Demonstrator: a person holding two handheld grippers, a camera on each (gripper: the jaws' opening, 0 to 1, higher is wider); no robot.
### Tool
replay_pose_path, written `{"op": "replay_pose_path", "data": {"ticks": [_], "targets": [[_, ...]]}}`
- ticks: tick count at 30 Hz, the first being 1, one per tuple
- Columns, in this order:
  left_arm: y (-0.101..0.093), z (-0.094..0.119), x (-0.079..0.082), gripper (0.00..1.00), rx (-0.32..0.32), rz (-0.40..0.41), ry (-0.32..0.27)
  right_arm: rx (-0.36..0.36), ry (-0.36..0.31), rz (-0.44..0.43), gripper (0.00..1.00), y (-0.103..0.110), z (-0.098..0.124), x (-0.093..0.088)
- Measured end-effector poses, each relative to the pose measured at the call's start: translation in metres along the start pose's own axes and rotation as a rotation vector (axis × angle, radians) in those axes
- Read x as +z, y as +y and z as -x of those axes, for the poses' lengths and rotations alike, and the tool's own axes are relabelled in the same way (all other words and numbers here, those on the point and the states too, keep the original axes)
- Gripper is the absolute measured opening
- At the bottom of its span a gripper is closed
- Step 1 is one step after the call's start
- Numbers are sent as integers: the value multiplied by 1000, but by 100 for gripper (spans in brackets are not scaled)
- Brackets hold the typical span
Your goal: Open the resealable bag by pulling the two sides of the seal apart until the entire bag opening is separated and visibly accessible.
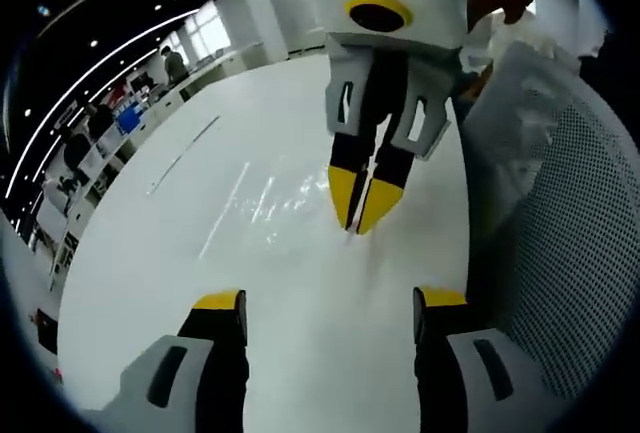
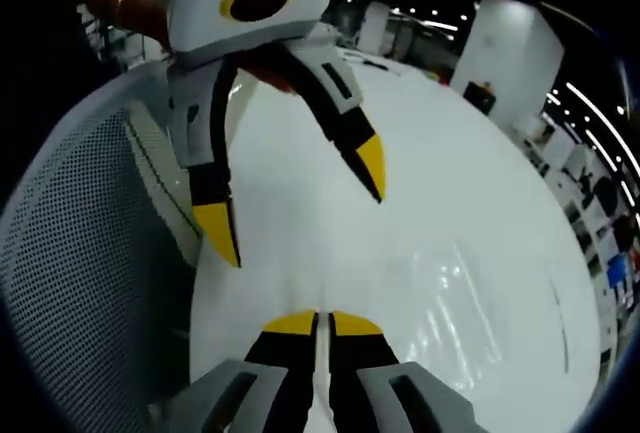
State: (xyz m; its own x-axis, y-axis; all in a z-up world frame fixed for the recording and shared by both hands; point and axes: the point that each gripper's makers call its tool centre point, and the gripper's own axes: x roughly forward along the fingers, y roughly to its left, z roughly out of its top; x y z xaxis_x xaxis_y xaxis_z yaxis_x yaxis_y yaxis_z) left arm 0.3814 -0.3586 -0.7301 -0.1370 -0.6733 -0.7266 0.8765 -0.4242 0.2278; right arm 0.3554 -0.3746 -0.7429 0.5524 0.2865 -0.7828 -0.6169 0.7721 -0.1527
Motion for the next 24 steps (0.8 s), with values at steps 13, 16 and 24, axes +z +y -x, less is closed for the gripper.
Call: {"op": "replay_pose_path", "data": {"ticks": [13, 16, 24], "targets": [[-1, -7, 5, 49, -24, -82, -1, 8, -13, 7, 0, 7, 4, 6], [-2, -9, 4, 45, -28, -129, 10, 10, -14, 7, 0, 9, 5, 7], [-8, -20, 11, 39, -68, -211, 21, 21, -18, 4, 0, 14, 3, 9]]}}
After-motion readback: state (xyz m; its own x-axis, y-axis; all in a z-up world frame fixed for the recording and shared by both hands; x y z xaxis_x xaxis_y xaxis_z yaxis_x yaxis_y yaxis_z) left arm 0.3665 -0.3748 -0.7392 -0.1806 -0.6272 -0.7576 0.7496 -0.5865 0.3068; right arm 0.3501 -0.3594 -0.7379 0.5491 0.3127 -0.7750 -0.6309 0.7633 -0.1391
